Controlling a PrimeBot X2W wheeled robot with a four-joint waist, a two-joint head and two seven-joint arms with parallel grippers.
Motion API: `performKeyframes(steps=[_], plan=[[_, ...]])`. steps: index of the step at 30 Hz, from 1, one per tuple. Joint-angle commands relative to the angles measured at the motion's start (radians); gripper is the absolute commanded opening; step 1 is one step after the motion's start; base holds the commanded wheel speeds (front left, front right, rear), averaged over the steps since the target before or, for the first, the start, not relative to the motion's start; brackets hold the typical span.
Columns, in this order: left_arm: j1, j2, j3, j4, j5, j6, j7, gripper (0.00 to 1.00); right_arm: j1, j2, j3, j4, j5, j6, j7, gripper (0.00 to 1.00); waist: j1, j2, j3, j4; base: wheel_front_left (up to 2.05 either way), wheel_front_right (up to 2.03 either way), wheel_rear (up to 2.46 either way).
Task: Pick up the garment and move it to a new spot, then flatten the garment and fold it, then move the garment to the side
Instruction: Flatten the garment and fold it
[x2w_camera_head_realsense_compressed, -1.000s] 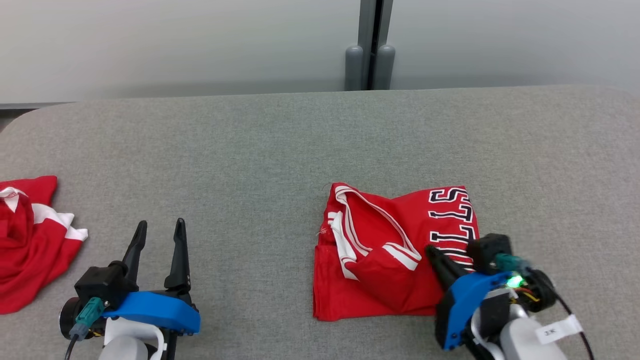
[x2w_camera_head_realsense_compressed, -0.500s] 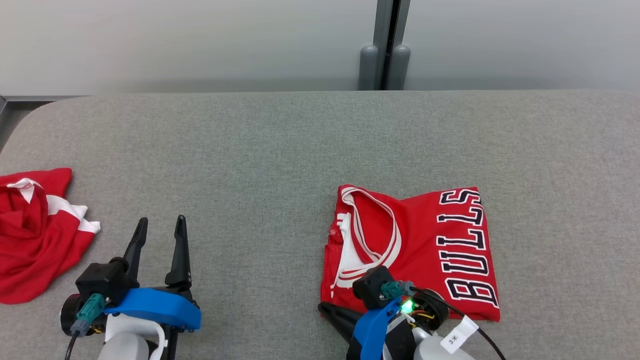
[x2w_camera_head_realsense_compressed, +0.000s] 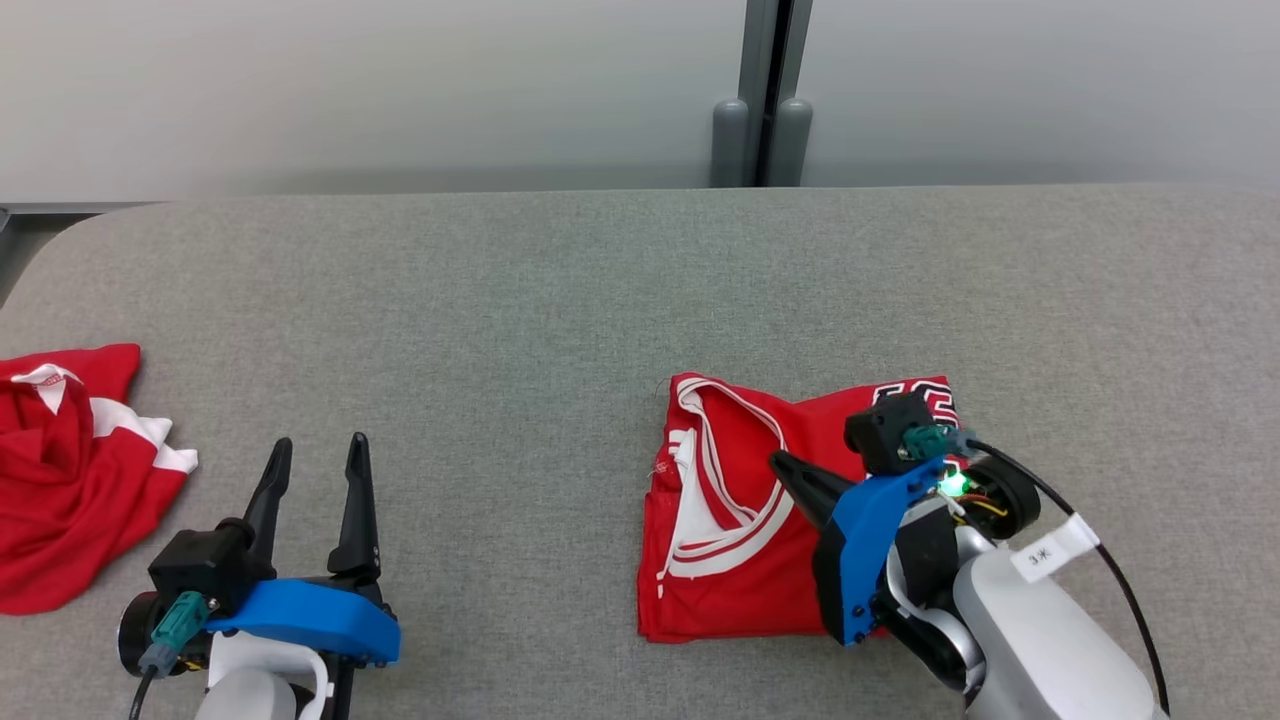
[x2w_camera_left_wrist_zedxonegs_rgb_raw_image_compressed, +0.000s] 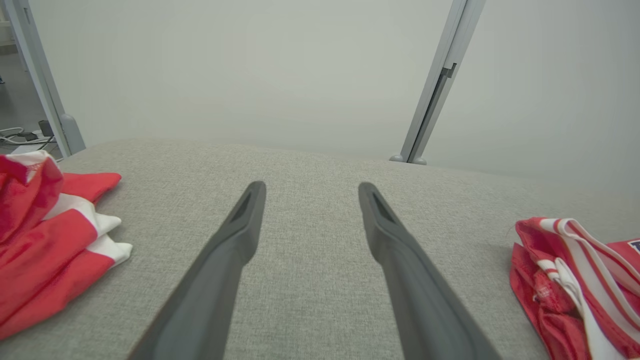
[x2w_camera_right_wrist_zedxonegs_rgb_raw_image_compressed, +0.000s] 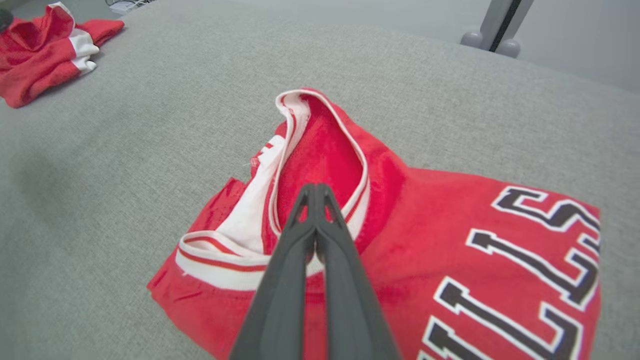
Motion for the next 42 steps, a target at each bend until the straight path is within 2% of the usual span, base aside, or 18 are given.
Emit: performKeyframes(steps=[1, 8, 16, 19, 23, 26, 31, 33, 36, 37, 38, 42], plan=[[-0.004, -0.002, -0.005, -0.001, 0.006, -0.001, -0.005, 1.0, -0.029, -0.01, 0.006, -0.003, -0.015, 0.001, 0.042, 0.0, 0.0, 0.0, 0.003, 0.004, 0.0, 0.0, 0.0], [-0.037, -0.005, -0.026, -0.001, 0.014, -0.004, -0.005, 1.0, -0.091, -0.039, 0.074, 0.066, -0.02, 0.001, 0.117, 0.0, 0.0, 0.0, 0.025, 0.031, 0.0, 0.0, 0.0], [-0.068, -0.001, -0.051, 0.001, 0.014, -0.007, -0.005, 1.0, -0.16, 0.014, 0.184, 0.187, 0.003, 0.001, 0.151, 0.0, 0.0, 0.0, 0.047, 0.057, 0.0, 0.0, 0.0], [-0.08, 0.001, -0.06, 0.0, 0.016, -0.007, -0.005, 1.0, -0.205, 0.048, 0.262, 0.225, 0.06, 0.001, 0.146, 0.0, 0.0, 0.0, 0.053, 0.065, 0.0, 0.0, 0.0], [-0.084, 0.0, -0.071, 0.003, 0.017, -0.008, -0.005, 1.0, -0.248, 0.073, 0.3, 0.237, 0.15, 0.001, 0.105, 0.0, 0.0, 0.0, 0.054, 0.068, 0.0, 0.0, 0.0], [-0.087, 0.0, -0.075, 0.004, 0.015, -0.009, -0.005, 1.0, -0.268, 0.083, 0.302, 0.231, 0.197, 0.001, 0.071, 0.0, 0.0, 0.0, 0.053, 0.068, 0.0, 0.0, 0.0], [-0.074, 0.0, -0.074, 0.006, 0.013, -0.009, -0.005, 1.0, -0.305, 0.089, 0.224, 0.188, 0.335, 0.001, -0.063, 0.0, 0.0, 0.0, 0.036, 0.058, 0.0, 0.0, 0.0], [-0.06, 0.002, -0.07, 0.005, 0.012, -0.008, -0.005, 1.0, -0.31, 0.084, 0.176, 0.174, 0.344, 0.001, -0.135, 0.0, 0.0, 0.0, 0.024, 0.049, 0.0, 0.0, 0.0], [-0.04, 0.002, -0.064, -0.001, 0.012, -0.005, -0.005, 1.0, -0.281, 0.036, 0.09, 0.154, 0.317, 0.0, -0.238, 0.0, 0.0, 0.0, 0.003, 0.034, 0.0, 0.0, 0.0], [-0.035, 0.002, -0.059, -0.005, 0.011, -0.001, -0.005, 1.0, -0.261, 0.019, 0.064, 0.146, 0.302, 0.001, -0.27, 0.29, 0.0, 0.0, -0.005, 0.028, 0.0, 0.0, 0.0], [-0.03, 0.002, -0.054, -0.009, 0.01, 0.002, -0.005, 1.0, -0.239, 0.002, 0.035, 0.14, 0.282, 0.001, -0.296, 1.0, 0.0, 0.0, -0.01, 0.022, 0.0, 0.0, 0.0], [0.007, -0.001, -0.025, -0.032, 0.001, 0.014, -0.005, 1.0, -0.143, -0.054, -0.095, 0.092, 0.2, 0.001, -0.384, 1.0, 0.0, 0.0, -0.03, -0.007, 0.0, 0.0, 0.0]])
